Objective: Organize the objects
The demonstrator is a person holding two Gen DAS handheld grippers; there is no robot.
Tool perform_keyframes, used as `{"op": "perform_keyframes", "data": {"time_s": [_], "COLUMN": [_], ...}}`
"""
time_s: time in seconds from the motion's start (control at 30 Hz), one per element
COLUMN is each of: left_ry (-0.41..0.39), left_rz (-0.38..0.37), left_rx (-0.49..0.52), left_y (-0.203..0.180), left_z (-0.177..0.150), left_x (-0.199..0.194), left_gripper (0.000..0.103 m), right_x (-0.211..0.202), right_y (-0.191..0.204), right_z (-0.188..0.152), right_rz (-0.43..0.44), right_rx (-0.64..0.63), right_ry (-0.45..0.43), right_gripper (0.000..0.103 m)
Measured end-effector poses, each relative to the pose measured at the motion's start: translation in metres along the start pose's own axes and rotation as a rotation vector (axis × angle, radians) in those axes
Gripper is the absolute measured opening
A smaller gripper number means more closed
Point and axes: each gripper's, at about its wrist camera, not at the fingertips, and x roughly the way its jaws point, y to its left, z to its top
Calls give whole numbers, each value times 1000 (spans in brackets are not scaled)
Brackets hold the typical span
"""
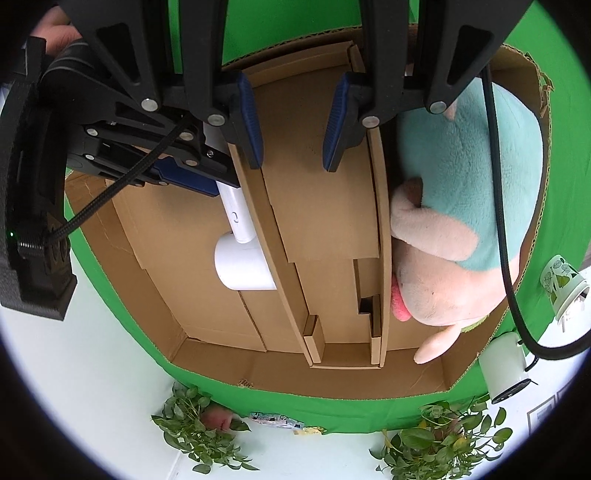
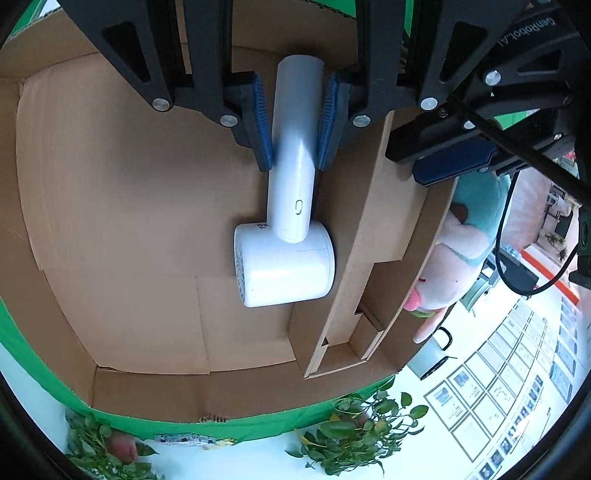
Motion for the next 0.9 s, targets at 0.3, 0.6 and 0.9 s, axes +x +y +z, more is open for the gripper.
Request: {"op": "perform_keyframes", "data": {"time_s": [0.3, 0.6, 0.9], "left_ry": [-8, -121, -513], "left_rz": [2, 58, 223], "left_rx": [-13, -10, 39], "left_y": [3, -1, -30], "left_z": [-3, -13, -55], "left_x": [-3, -22, -98], "left_gripper": [32, 32, 83], "right_x": [-1, -18, -107], "right_y": [6, 12, 15], "right_z": [-5, -15, -59], "right_rz": [14, -43, -133], "right_rx": [56, 21, -76], "right_ry": [3, -42, -329], "right_gripper": [23, 24, 102]}}
